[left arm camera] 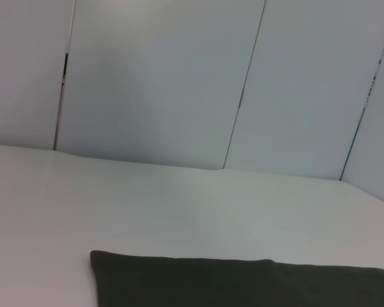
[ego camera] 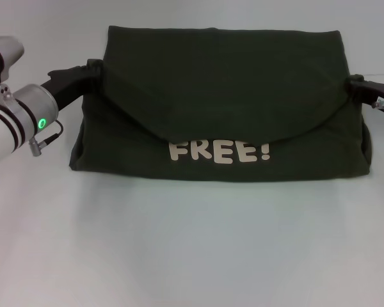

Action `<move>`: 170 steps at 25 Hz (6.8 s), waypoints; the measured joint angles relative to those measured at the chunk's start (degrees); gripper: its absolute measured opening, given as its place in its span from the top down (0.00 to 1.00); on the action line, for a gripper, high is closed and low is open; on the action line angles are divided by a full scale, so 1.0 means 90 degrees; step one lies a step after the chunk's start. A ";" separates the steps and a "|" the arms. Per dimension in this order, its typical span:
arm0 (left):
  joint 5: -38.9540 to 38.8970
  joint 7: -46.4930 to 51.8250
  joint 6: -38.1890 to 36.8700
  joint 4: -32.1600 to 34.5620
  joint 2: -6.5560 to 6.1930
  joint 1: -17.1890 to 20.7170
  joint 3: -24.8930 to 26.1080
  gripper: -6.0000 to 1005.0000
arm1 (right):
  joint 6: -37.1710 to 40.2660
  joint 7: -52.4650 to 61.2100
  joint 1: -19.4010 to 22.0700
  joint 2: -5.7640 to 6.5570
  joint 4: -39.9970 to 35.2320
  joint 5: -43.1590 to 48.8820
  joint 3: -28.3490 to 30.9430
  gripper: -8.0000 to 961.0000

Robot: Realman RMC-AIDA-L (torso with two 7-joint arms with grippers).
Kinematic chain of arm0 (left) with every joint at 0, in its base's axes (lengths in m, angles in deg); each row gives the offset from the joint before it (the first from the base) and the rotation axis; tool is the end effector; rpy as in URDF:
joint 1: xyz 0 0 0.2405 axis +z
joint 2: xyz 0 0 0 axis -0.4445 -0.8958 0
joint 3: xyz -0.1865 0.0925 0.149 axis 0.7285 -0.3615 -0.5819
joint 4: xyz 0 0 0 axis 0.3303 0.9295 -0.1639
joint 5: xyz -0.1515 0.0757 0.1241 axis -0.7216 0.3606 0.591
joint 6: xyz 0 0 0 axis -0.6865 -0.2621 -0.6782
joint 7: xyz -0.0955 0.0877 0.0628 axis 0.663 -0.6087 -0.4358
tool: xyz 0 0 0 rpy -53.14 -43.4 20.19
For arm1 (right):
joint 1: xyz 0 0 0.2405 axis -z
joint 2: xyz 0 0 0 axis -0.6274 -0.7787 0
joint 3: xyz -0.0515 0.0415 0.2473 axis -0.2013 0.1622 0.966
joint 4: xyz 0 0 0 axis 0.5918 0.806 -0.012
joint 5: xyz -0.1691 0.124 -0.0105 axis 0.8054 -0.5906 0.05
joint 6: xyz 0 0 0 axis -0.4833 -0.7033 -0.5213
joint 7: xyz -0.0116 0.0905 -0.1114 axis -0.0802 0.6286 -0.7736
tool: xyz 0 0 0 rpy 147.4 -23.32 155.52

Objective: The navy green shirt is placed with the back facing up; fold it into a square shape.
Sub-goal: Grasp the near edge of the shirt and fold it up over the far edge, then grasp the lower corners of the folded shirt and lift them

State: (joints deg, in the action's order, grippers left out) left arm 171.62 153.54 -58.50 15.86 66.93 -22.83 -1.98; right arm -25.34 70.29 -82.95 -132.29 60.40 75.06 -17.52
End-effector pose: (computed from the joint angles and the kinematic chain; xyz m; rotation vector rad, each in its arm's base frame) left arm -0.2513 0.4547 -0.0146 -1.9202 -0.8996 -0.6598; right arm 0.3153 0.4415 0.0219 -1.7755 1.0616 0.5256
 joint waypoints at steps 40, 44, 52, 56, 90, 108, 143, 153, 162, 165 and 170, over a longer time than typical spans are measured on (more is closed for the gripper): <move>0.0428 0.1447 -0.1724 0.1964 0.0292 0.1904 -0.1566 0.10 | 0.4313 0.3220 0.1839 0.0650 -0.1328 -0.0548 -0.1667 0.20; 0.0992 0.1378 -0.1588 0.1958 0.0294 0.1920 -0.1575 0.11 | 0.4283 0.3250 0.1875 0.0598 -0.1297 -0.0551 -0.1637 0.20; 0.1707 0.1126 -0.1529 0.1935 0.0296 0.1949 -0.1591 0.13 | 0.4262 0.3257 0.1880 0.0507 -0.1267 -0.0556 -0.1456 0.20; 0.1904 0.1101 -0.1489 0.1922 0.0302 0.1921 -0.1666 0.14 | 0.4256 0.3259 0.1890 0.0495 -0.1254 -0.0556 -0.1365 0.20; 0.2128 0.1130 -0.1396 0.2061 0.0312 0.1850 -0.2327 0.46 | 0.4087 0.3264 0.1933 0.0437 -0.1249 -0.0556 -0.1327 0.20; 0.2285 0.1336 -0.1436 0.2190 0.0306 0.1862 -0.2323 0.95 | 0.4104 0.3281 0.1951 0.0481 -0.1249 -0.0398 -0.1387 0.20; 0.2294 0.1437 -0.1696 0.2432 0.0296 0.2088 -0.2304 0.95 | 0.2907 0.4634 0.1375 0.0418 -0.1203 0.1738 -0.1792 0.22; 0.2294 0.1466 -0.1696 0.2423 0.0296 0.2092 -0.2289 0.95 | 0.3098 0.4426 0.1458 0.0389 -0.1232 0.1728 -0.1858 0.24; 0.2293 0.1534 -0.1732 0.2427 0.0315 0.2167 -0.2261 0.95 | 0.3313 0.4147 0.1577 0.0378 -0.1249 0.1676 -0.1798 0.67; 0.2293 0.1729 -0.1878 0.2478 0.0315 0.2213 -0.2259 0.95 | 0.3480 0.3997 0.1653 0.0403 -0.1250 0.1619 -0.1729 0.78; 0.2293 0.2232 -0.2542 0.2776 0.0307 0.2467 -0.2258 0.95 | 0.3802 0.3916 0.1818 0.0504 -0.1334 0.1588 -0.1669 0.93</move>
State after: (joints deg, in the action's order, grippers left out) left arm 192.25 173.63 -81.38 40.85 69.69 -0.63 -22.30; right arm 8.88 105.54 -66.59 -127.75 48.39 89.35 -32.54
